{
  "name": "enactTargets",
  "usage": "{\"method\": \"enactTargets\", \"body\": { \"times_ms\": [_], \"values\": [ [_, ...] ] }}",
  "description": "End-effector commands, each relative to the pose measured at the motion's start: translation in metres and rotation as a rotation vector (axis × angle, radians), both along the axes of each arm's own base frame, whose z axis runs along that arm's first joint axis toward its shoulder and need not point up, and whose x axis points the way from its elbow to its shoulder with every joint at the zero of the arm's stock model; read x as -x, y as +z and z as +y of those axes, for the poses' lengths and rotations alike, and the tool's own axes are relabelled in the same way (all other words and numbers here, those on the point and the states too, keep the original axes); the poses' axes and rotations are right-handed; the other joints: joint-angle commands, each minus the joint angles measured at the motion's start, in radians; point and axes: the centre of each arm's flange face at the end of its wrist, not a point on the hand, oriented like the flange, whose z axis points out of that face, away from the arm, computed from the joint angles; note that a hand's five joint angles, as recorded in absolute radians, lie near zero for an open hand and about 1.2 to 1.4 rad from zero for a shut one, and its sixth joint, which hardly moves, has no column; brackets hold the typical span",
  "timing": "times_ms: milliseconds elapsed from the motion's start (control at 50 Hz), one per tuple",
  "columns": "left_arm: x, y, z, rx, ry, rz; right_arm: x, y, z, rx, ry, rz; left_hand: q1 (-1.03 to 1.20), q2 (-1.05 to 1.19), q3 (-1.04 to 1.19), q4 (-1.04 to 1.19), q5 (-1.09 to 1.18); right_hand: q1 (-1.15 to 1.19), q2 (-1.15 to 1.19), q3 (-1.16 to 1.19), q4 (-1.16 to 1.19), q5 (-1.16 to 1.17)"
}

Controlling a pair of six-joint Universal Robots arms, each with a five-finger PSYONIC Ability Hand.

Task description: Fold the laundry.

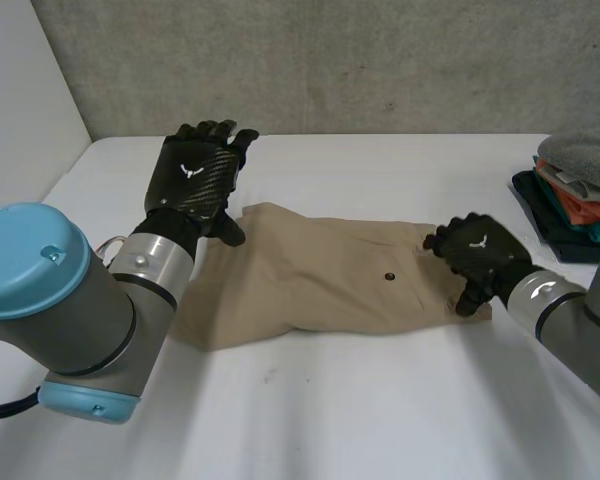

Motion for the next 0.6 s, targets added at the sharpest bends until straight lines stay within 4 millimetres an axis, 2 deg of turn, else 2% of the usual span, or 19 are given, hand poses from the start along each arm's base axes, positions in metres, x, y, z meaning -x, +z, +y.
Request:
{"method": "enactTargets", "body": {
  "times_ms": [20,60,80,140,220,300,380,440,480,500,560,580,600],
  "values": [
    [0.0,-0.004,0.003,-0.013,-0.006,-0.003,0.002,-0.03,-0.009,-0.059,-0.011,0.022,-0.016,-0.031,-0.038,-0.027,-0.047,0.213,0.205,0.219,0.238,0.255],
    [0.0,-0.004,0.002,-0.014,-0.006,-0.003,0.002,-0.033,-0.012,-0.061,-0.018,0.025,-0.016,-0.031,-0.038,-0.027,-0.047,0.602,0.594,0.608,0.627,0.644],
    [0.0,-0.004,0.003,-0.014,-0.007,-0.003,0.003,-0.032,-0.015,-0.057,-0.035,0.029,-0.016,-0.031,-0.038,-0.027,-0.047,0.987,0.979,0.993,1.012,1.029],
    [0.0,-0.004,0.003,-0.014,-0.007,-0.003,0.011,-0.03,-0.02,-0.043,-0.094,0.051,-0.016,-0.031,-0.038,-0.027,-0.047,0.991,0.983,0.997,1.016,1.033],
    [0.0,-0.002,0.002,-0.007,-0.005,-0.001,0.034,-0.024,-0.03,-0.017,-0.202,0.09,-0.016,-0.031,-0.038,-0.027,-0.047,0.991,0.983,0.997,1.016,1.033],
    [-0.001,0.004,0.003,0.007,-0.003,0.01,0.056,0.004,-0.038,0.08,-0.261,0.174,-0.016,-0.031,-0.038,-0.027,-0.047,0.991,0.983,0.997,1.016,1.033],
    [-0.003,0.009,0.004,0.016,-0.001,0.017,0.061,0.023,-0.04,0.181,-0.253,0.271,-0.016,-0.031,-0.038,-0.027,-0.047,0.991,0.983,0.997,1.016,1.033],
    [-0.004,0.01,0.006,0.016,-0.001,0.017,0.047,0.034,-0.036,0.237,-0.215,0.289,-0.016,-0.031,-0.038,-0.027,-0.047,0.991,0.983,0.997,1.016,1.033],
    [-0.005,0.01,0.007,0.016,0.0,0.017,0.025,0.043,-0.028,0.287,-0.156,0.269,-0.016,-0.031,-0.038,-0.027,-0.047,0.991,0.983,0.997,1.016,1.033],
    [-0.005,0.011,0.007,0.018,0.002,0.018,-0.003,0.051,-0.017,0.348,-0.076,0.241,-0.016,-0.031,-0.038,-0.027,-0.047,0.991,0.983,0.997,1.016,1.033],
    [-0.006,0.011,0.007,0.019,0.006,0.02,-0.044,0.058,0.004,0.44,0.046,0.199,-0.016,-0.031,-0.038,-0.027,-0.047,0.991,0.983,0.997,1.016,1.033],
    [-0.006,0.012,0.007,0.02,0.008,0.021,-0.068,0.058,0.021,0.496,0.134,0.167,-0.016,-0.031,-0.038,-0.027,-0.047,0.991,0.983,0.997,1.016,1.033],
    [-0.007,0.013,0.008,0.021,0.008,0.021,-0.078,0.056,0.03,0.513,0.178,0.15,-0.016,-0.031,-0.038,-0.027,-0.047,0.991,0.983,0.997,1.016,1.033]
  ]
}}
